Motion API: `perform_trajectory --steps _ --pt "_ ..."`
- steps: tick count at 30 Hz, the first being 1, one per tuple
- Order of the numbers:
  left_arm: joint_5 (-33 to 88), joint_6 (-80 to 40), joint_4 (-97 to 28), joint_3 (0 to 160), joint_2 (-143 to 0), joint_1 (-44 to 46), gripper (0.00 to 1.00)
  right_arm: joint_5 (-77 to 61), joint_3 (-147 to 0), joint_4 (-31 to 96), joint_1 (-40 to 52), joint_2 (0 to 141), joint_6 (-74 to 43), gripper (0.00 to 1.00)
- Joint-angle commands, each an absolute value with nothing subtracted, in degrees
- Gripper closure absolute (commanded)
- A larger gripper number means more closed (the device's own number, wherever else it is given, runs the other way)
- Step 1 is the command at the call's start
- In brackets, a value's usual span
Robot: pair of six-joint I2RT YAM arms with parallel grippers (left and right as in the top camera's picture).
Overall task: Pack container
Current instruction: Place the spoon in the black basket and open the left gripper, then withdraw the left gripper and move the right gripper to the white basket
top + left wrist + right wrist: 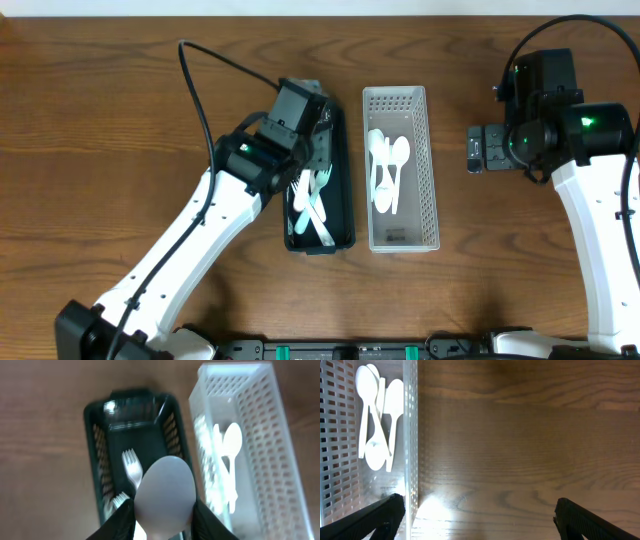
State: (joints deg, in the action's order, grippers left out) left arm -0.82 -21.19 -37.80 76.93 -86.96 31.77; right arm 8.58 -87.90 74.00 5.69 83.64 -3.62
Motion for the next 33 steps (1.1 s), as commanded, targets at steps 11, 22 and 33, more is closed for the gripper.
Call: perform_trajectory --steps 11,22,33 --pt "-1.52 -24.12 -37.67 77.69 -101.12 31.79 0.94 5.58 -85.6 73.91 5.26 83.72 -3.2 0.01" --pt "-1.93 -26.89 -37.65 77.69 -101.78 30.26 0.75 5.58 -77.21 69.34 5.26 84.4 -4.67 0.01" --pt "-1.93 -24.23 -37.85 78.15 -101.1 30.17 0.37 5.58 -76.84 68.05 5.26 84.4 -4.67 0.01"
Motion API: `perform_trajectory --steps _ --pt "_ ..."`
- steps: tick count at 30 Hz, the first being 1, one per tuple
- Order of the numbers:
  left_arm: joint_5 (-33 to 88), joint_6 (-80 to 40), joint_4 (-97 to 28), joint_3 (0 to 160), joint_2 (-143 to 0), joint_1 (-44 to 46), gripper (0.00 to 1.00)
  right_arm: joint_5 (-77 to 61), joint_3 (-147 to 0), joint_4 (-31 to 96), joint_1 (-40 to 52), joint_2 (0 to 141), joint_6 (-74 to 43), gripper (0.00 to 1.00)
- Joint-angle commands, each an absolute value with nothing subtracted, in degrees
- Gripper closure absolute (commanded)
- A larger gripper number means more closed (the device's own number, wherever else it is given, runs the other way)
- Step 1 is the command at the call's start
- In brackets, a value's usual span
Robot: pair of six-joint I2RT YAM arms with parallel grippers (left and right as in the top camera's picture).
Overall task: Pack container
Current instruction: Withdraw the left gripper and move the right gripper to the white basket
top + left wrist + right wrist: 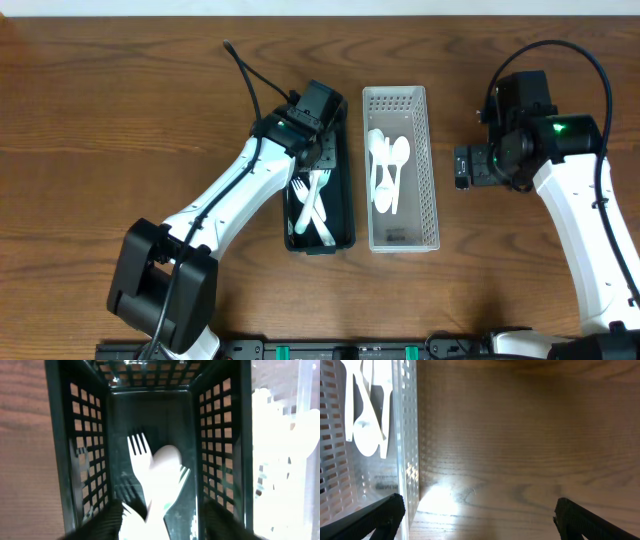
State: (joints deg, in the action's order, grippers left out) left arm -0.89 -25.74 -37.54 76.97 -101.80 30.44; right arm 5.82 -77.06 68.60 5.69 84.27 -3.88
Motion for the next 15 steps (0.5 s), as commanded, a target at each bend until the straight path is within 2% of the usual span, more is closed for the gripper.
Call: perform_trajectory --steps 1,6,12,13,15 --pt "-1.93 -23.55 -37.89 78.37 -100.86 30.17 0.31 5.58 -76.86 67.79 5.26 84.4 -4.67 0.01" --pt "-2.15 -22.55 -40.01 80.18 -97.41 28.69 0.22 5.58 -76.82 65.45 5.26 84.58 -4.67 0.01" --pt "-2.13 -22.55 -42.81 80.27 -90.06 19.66 0.21 5.56 -76.79 62.54 5.26 88.47 -4.69 0.05" --pt "-2.13 -22.55 -43.66 80.27 -89.06 17.34 0.2 5.56 -76.79 62.06 5.26 89.73 -4.69 0.14" --pt "-2.13 -22.55 -45.34 80.27 -87.99 12.99 0.2 5.58 -76.79 60.71 5.26 92.27 -5.26 0.41"
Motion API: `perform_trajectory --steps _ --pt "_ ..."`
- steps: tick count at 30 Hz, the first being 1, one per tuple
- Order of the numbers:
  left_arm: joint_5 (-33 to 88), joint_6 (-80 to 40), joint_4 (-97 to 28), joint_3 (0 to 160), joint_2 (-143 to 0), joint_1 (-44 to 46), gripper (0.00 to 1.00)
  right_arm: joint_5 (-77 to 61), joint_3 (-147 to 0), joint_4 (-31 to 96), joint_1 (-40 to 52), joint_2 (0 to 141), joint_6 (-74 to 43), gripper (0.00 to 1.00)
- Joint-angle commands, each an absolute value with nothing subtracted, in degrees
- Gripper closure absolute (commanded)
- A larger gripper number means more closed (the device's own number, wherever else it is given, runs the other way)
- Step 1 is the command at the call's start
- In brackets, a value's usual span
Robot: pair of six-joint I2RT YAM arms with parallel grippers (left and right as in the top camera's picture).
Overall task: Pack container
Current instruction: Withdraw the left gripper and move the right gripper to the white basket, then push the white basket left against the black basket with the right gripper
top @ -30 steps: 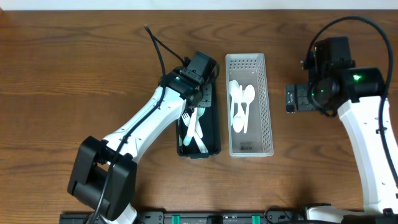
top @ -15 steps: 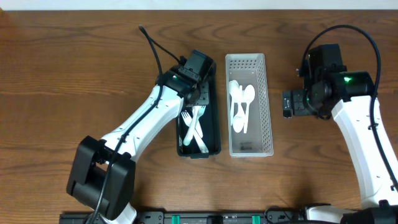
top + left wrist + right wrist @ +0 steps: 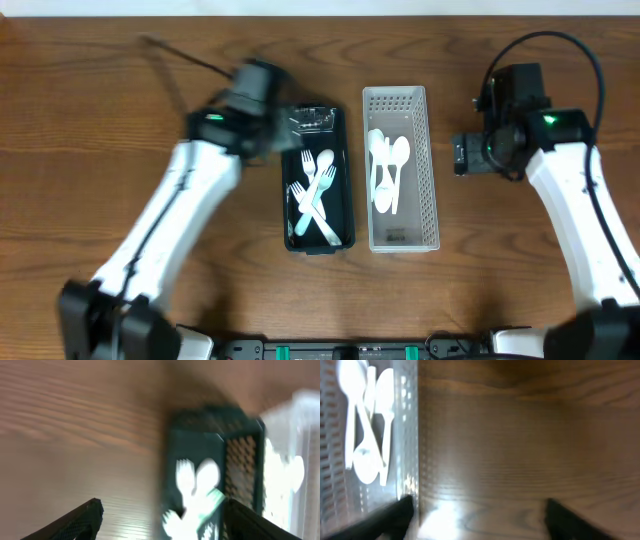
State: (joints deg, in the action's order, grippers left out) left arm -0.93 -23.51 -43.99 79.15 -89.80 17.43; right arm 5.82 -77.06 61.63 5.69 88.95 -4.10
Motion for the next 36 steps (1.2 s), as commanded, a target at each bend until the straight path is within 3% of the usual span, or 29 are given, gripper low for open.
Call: perform_trajectory --steps 1,2,5,11,36 --pt "-2.13 -22.55 -46.24 80.27 -87.83 10.44 0.2 5.56 -76.79 59.37 5.26 94.02 -6.44 0.53" --pt "-2.09 -22.55 -46.85 80.27 -87.83 8.62 0.19 5.54 -76.79 58.52 5.26 95.13 -7.05 0.57" --pt "-2.09 -22.52 -48.9 80.12 -88.16 3.68 0.16 4.64 -76.79 55.55 5.28 98.61 -7.25 0.59" --pt "-1.91 -22.55 -52.18 80.05 -89.47 -2.9 0.16 -2.04 -76.79 51.16 5.32 104.81 -7.22 0.84" --pt "-1.91 -22.52 -53.15 80.05 -90.02 -5.45 0.13 -26.63 -76.79 49.04 5.32 109.95 3.99 0.85"
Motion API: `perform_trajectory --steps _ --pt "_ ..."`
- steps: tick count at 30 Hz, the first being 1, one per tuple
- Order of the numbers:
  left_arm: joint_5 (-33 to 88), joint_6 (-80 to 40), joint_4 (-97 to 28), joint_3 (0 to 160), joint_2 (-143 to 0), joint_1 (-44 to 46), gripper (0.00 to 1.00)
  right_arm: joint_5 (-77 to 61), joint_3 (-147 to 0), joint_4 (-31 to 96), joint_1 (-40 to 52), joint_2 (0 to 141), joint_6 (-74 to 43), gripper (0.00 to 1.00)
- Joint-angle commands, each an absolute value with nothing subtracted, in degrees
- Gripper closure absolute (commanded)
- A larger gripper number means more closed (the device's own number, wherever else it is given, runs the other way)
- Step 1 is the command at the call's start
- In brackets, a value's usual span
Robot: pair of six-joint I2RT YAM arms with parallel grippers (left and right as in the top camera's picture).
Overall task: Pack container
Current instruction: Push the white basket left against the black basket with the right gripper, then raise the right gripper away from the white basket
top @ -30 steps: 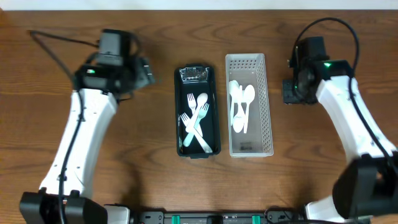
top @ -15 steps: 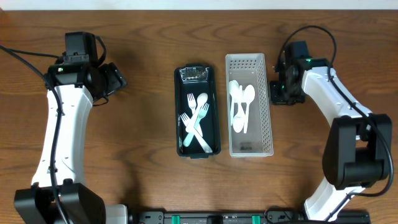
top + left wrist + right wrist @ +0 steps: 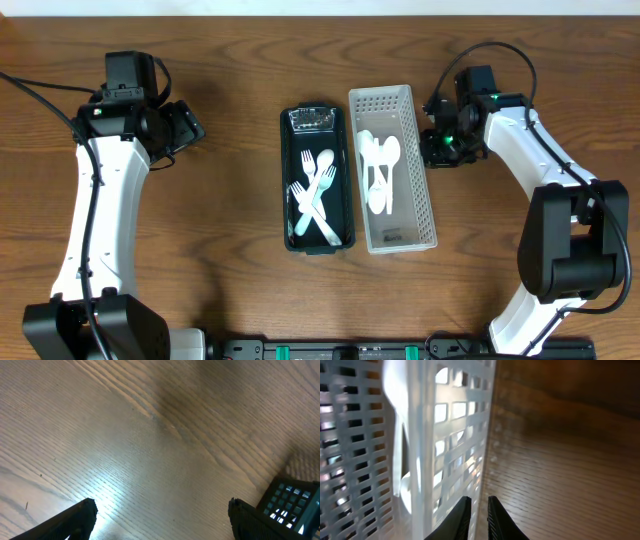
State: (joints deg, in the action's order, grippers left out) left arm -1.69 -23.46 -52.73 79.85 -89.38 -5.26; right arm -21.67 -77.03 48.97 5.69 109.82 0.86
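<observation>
A dark green basket (image 3: 342,205) holds white forks and one white spoon (image 3: 323,163). To its right, slightly skewed, a white perforated basket (image 3: 424,190) holds white spoons (image 3: 380,165). My right gripper (image 3: 434,140) is at that basket's right wall; in the right wrist view its fingers (image 3: 479,499) are nearly together with the wall's edge (image 3: 485,435) between them. My left gripper (image 3: 188,128) is far to the left over bare wood, and its fingers (image 3: 161,505) are wide apart and hold nothing. A corner of the dark basket (image 3: 292,505) shows in the left wrist view.
The brown wooden table (image 3: 200,250) carries only the two baskets, which almost touch at the middle. Cables trail from both arms along the far edge.
My left arm has moved from beside the dark basket's far left corner to the far left of the table. My right gripper has shut on the white basket's right wall, and that basket now sits skewed.
My left gripper held a white spoon above the dark basket, then was low inside it with the spoon among the forks. Then it was open to the left, with the spoon lying in the basket. My right gripper stood open right of the white basket and now grips its wall.
</observation>
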Motion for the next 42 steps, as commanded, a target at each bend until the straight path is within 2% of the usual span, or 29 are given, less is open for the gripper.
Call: perform_trajectory --steps 1,7,11,17,25,34,42 --pt "-1.91 -22.52 -53.15 80.03 -90.02 -5.45 0.13 -27.09 -76.79 48.99 5.32 109.95 3.99 0.85" --pt "-1.91 -22.52 -53.32 80.01 -90.02 -5.45 0.13 -23.7 -76.79 49.04 5.26 109.95 2.17 0.81" --pt "-1.91 -22.52 -53.58 80.01 -90.02 -5.45 0.12 -17.72 -76.79 49.89 5.26 109.95 -5.26 0.8" --pt "-1.91 -22.52 -53.6 80.01 -90.02 -5.45 0.13 -17.17 -76.79 54.61 5.28 109.95 -12.43 0.78" --pt "-1.93 -22.52 -53.54 80.01 -90.02 -5.45 0.13 -21.43 -76.79 62.33 5.3 109.95 -12.08 0.76" --pt "-1.93 -22.52 -53.56 80.01 -90.02 -5.45 0.13 -31.62 -76.79 64.16 5.3 109.95 -8.01 0.72" --pt "-1.93 -22.52 -53.56 80.01 -90.02 -5.45 0.13 -27.59 -76.79 61.39 5.26 109.95 -8.1 0.71"
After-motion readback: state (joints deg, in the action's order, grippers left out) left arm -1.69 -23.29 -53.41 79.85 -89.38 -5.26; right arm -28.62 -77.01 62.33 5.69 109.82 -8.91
